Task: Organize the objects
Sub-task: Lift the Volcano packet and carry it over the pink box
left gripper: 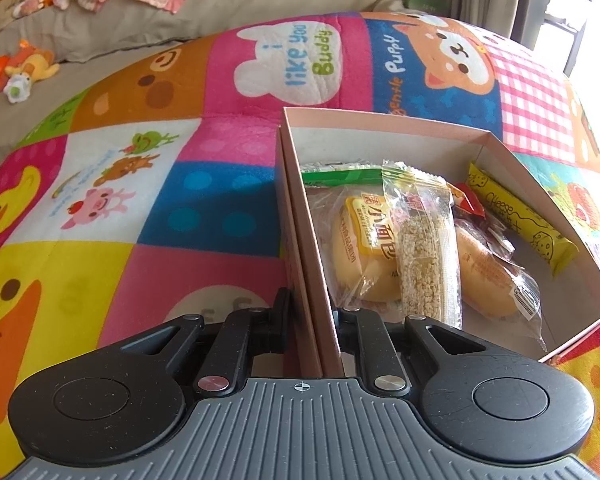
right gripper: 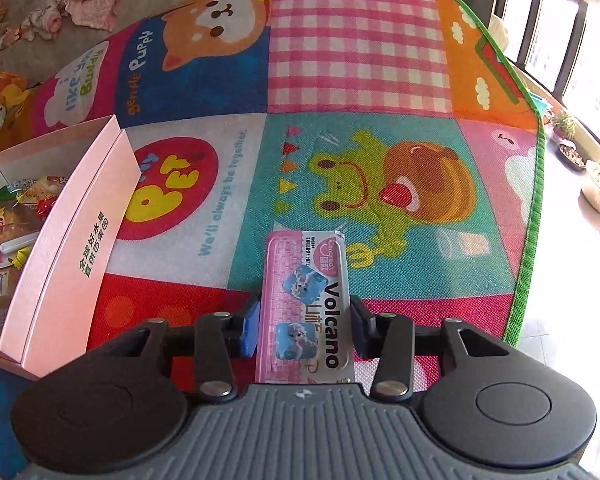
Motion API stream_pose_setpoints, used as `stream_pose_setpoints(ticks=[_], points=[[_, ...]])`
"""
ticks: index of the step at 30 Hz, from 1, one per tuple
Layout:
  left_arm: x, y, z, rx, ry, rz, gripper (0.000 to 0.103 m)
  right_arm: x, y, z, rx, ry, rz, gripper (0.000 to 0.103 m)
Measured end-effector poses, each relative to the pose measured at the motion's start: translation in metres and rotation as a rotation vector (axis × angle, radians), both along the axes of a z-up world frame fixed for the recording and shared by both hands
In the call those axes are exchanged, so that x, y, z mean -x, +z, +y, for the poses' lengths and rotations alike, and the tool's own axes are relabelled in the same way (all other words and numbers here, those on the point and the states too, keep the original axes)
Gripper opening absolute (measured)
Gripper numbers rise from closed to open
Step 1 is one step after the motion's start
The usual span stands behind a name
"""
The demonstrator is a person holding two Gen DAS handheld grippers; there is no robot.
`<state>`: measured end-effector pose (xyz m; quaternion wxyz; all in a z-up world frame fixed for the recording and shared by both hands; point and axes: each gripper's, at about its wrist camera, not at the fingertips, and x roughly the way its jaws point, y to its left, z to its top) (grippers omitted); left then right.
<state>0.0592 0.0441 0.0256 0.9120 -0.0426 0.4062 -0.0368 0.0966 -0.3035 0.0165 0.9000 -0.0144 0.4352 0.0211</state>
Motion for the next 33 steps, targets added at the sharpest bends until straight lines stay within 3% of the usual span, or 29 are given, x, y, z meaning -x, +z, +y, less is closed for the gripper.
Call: stream_pose_setpoints(ticks=[4, 17, 26, 33], points=[[0.000, 0.000, 0.001, 0.003, 0.001, -0.001, 0.016, 0.020, 0.002, 0.007, 0.032, 0.022, 0.014, 0.044], [0.000, -0.001, -0.001, 0.015, 0.004, -0.005, 0.016, 0.140, 0.038, 0.038, -0.072, 0.127, 0.055, 0.044], [-0.001, -0.001, 0.001, 0.027, 0.002, -0.002, 0.017, 0.167, 0.103, 0.088, -0.099, 0.279, -0.080, 0.044], [0.000, -0.001, 0.001, 0.032, -0.002, -0.005, 0.017, 0.158, 0.146, 0.119, -0.089, 0.363, -0.197, 0.043]])
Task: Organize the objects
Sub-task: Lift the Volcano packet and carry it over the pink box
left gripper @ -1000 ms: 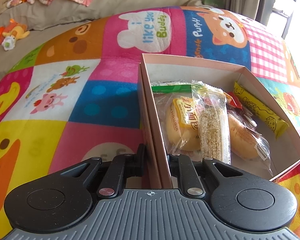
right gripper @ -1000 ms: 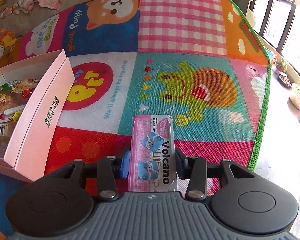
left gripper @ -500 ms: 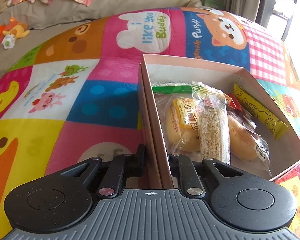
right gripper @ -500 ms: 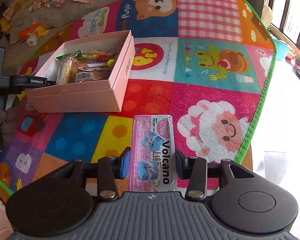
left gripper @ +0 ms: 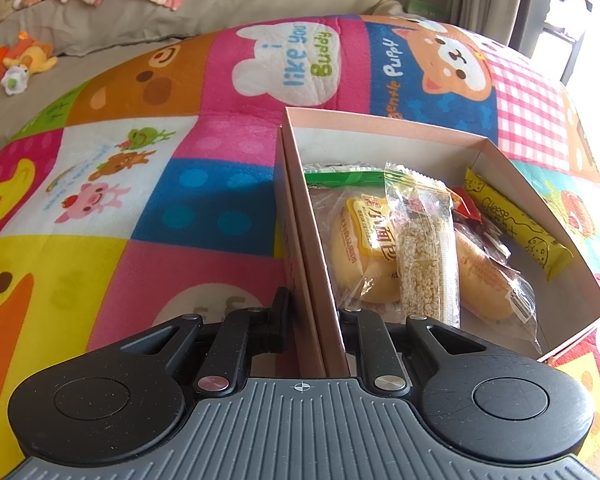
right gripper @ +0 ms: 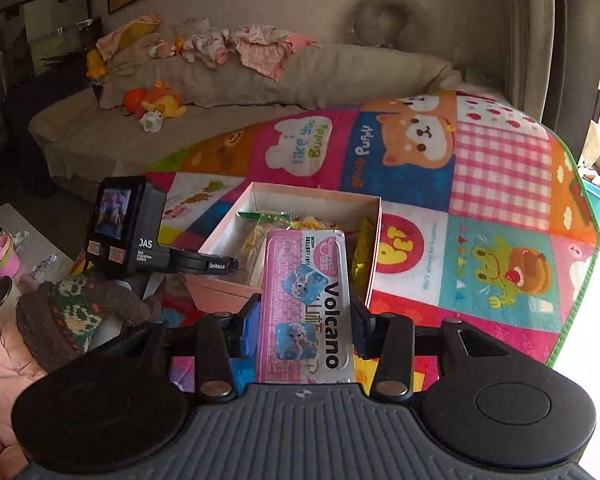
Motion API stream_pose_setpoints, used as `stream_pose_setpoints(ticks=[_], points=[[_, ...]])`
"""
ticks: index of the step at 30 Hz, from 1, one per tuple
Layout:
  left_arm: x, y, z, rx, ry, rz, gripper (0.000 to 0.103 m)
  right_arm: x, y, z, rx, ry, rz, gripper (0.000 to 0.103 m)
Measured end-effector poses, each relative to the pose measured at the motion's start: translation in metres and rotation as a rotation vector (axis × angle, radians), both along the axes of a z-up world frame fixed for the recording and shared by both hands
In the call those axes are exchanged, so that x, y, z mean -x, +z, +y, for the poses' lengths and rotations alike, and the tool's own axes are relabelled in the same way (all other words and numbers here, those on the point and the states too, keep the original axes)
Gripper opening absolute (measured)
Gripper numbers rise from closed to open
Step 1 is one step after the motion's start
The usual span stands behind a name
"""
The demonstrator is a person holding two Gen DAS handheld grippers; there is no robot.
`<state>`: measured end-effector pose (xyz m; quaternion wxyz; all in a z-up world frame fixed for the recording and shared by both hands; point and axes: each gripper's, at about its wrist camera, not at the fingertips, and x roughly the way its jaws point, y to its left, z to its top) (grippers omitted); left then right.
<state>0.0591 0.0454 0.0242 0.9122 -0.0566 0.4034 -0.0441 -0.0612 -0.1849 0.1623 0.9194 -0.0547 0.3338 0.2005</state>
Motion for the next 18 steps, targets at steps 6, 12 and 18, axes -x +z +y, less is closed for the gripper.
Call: stream_pose_setpoints(ticks=[6, 12, 18], points=[[0.001, -0.001, 0.002, 0.009, -0.004, -0.001, 0.017, -0.036, 0.019, 0.020, 0.007, 0.007, -0.055, 0.044], [0.001, -0.001, 0.002, 0.010, -0.004, -0.001, 0.017, -0.067, 0.015, 0.040, 0.041, 0.010, -0.053, 0.043], [0.001, -0.001, 0.002, 0.010, -0.004, -0.001, 0.017, -0.094, 0.006, 0.047, 0.054, -0.027, -0.036, 0.043]])
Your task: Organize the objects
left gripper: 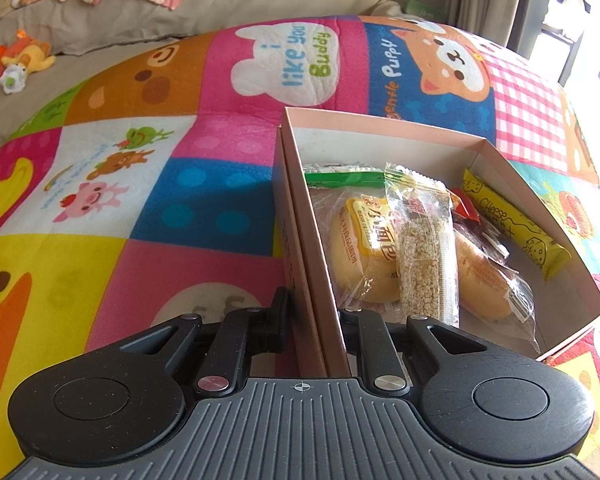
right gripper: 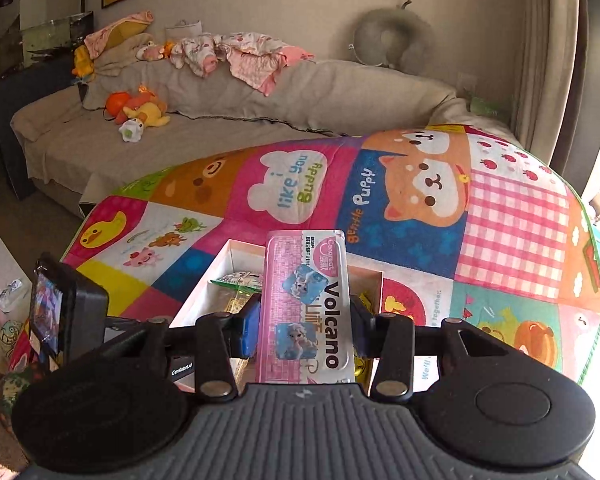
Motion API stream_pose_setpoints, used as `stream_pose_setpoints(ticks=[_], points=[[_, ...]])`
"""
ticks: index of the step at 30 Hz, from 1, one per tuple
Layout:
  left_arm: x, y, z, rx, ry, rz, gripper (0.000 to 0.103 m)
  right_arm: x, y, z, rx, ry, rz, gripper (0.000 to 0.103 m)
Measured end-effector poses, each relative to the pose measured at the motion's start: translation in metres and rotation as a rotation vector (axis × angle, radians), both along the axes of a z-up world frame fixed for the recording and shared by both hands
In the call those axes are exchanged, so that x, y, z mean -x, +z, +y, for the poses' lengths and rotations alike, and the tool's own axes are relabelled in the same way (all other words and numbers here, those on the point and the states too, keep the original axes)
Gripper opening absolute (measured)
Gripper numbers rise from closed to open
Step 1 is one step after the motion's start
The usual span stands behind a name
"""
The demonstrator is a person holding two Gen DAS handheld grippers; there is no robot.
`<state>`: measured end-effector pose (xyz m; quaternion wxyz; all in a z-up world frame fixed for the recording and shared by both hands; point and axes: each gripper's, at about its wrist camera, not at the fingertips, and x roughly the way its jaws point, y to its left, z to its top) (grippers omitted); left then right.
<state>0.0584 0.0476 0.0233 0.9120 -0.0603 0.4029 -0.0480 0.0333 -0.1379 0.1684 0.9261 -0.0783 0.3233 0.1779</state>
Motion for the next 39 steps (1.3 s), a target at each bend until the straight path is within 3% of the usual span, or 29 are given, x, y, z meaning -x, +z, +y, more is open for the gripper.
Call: stream_pose_setpoints(ticks=[8, 16, 18, 21, 25, 29, 32, 34, 35, 36, 39], points=[[0.000, 0.000, 0.000, 0.000, 0.000, -0.001, 0.018, -0.025, -0.011, 0.003, -0.022, -0.051, 0.012, 0.045], [0.001, 0.000, 0.000, 0.001, 0.000, -0.002, 0.018, -0.021, -0.021, -0.008, 0.009, -0.075, 0.006, 0.054], [0.001, 0.000, 0.000, 0.000, 0.001, -0.001, 0.018, -0.013, -0.027, -0.012, 0.044, -0.068, -0.008, 0.062], [0.001, 0.001, -0.002, -0.012, 0.004, -0.002, 0.017, 0.005, -0.046, -0.019, 0.104, -0.027, -0.013, 0.072], [-0.007, 0.004, -0.019, -0.041, -0.026, 0.006, 0.016, 0.025, -0.083, -0.032, 0.159, 0.003, 0.027, 0.074], [-0.045, 0.009, -0.038, -0.045, -0.081, -0.037, 0.015, 0.012, -0.118, -0.042, 0.137, -0.057, 0.091, 0.074], [-0.078, 0.008, -0.036, -0.123, -0.099, -0.081, 0.030, -0.011, -0.129, -0.044, 0.070, -0.115, 0.101, 0.074], [-0.095, 0.001, -0.025, -0.153, -0.088, -0.085, 0.073, -0.026, -0.132, -0.043, 0.038, -0.143, 0.083, 0.074], [-0.100, -0.001, -0.018, -0.135, -0.082, -0.085, 0.080, -0.034, -0.133, -0.043, 0.022, -0.157, 0.081, 0.074], [-0.103, -0.001, -0.015, -0.127, -0.071, -0.079, 0.084, -0.040, -0.135, -0.042, 0.014, -0.169, 0.078, 0.074], [-0.099, 0.004, -0.013, -0.128, -0.054, -0.086, 0.072, -0.053, -0.143, -0.039, 0.027, -0.207, 0.068, 0.074]])
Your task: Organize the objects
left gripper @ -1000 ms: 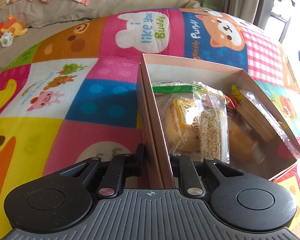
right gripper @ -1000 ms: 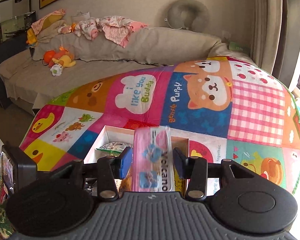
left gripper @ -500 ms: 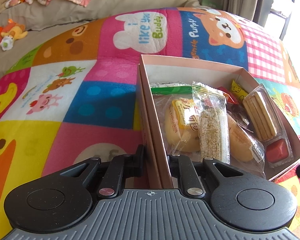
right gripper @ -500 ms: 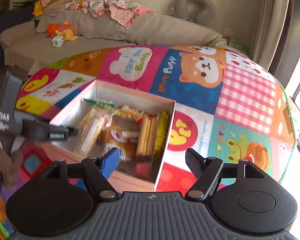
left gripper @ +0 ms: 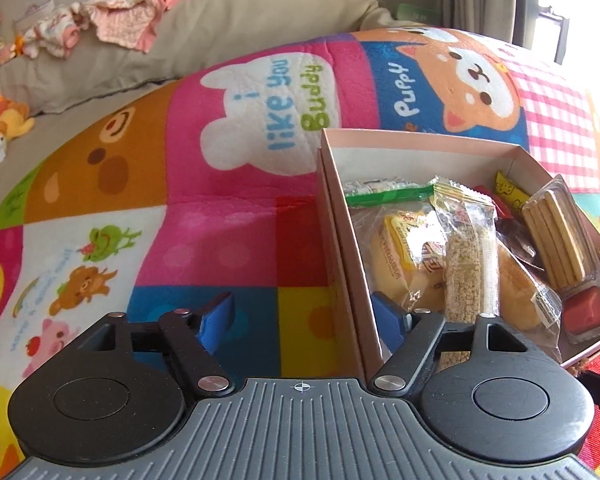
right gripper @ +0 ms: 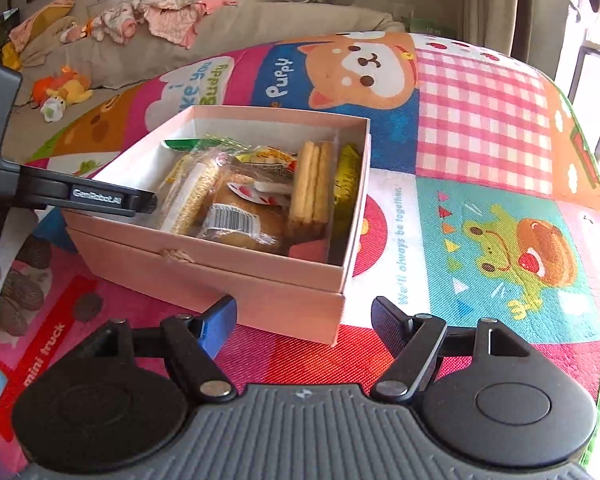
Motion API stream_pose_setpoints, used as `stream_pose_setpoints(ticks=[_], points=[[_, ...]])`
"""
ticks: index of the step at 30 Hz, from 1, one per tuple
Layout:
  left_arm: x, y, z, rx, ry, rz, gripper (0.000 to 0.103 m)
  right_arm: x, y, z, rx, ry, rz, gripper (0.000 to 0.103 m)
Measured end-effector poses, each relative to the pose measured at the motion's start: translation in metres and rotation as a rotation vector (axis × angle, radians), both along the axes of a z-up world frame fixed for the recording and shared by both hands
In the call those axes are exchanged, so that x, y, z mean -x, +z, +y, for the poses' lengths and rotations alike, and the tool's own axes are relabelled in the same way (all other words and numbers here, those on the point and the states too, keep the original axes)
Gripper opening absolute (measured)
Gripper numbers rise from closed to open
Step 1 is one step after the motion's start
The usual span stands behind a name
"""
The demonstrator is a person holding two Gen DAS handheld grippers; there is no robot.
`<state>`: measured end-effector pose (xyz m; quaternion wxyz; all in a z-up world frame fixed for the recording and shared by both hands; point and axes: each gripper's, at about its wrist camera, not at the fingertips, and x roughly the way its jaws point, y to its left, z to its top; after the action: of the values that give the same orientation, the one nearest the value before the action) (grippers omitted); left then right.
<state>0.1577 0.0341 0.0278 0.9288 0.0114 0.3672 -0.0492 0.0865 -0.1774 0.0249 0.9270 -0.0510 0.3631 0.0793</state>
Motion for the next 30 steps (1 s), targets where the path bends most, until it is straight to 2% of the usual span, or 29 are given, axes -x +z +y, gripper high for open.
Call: stream_pose_setpoints(ticks=[1, 3, 7, 9, 12, 14, 17, 19, 21, 23, 30], points=[[0.006, 0.004, 0.000, 0.010, -0.008, -0.017, 0.069, -0.001, -0.003, 0.000, 0.006, -0.013, -0.003, 0.074], [0.024, 0.016, 0.002, 0.025, -0.005, -0.055, 0.069, 0.003, -0.006, -0.003, 0.004, -0.034, -0.010, 0.078], [0.086, 0.040, -0.001, -0.013, 0.019, -0.194, 0.069, 0.031, -0.007, -0.020, -0.015, -0.060, -0.022, 0.103], [0.126, 0.044, -0.002, 0.025, -0.001, -0.242, 0.069, 0.053, -0.006, -0.023, -0.023, -0.068, -0.026, 0.103], [0.173, 0.029, -0.013, 0.085, -0.072, -0.215, 0.069, 0.084, -0.008, -0.022, -0.032, -0.065, -0.010, 0.103], [0.188, 0.011, -0.024, 0.085, -0.072, -0.172, 0.069, 0.098, -0.012, -0.018, -0.028, -0.066, -0.002, 0.103], [0.187, -0.011, -0.033, 0.087, -0.066, -0.111, 0.069, 0.102, -0.026, -0.010, 0.012, -0.075, 0.019, 0.103], [0.183, -0.021, -0.037, 0.081, -0.059, -0.091, 0.070, 0.099, -0.027, -0.017, -0.050, -0.115, 0.027, 0.103], [0.183, -0.022, -0.046, 0.031, -0.069, -0.095, 0.072, 0.101, -0.031, -0.017, -0.036, -0.145, -0.027, 0.103], [0.183, -0.024, -0.050, 0.000, -0.076, -0.092, 0.074, 0.100, -0.032, -0.020, -0.057, -0.159, -0.034, 0.103], [0.185, -0.027, -0.046, 0.019, -0.061, -0.089, 0.076, 0.098, -0.033, -0.019, -0.049, -0.171, -0.042, 0.103]])
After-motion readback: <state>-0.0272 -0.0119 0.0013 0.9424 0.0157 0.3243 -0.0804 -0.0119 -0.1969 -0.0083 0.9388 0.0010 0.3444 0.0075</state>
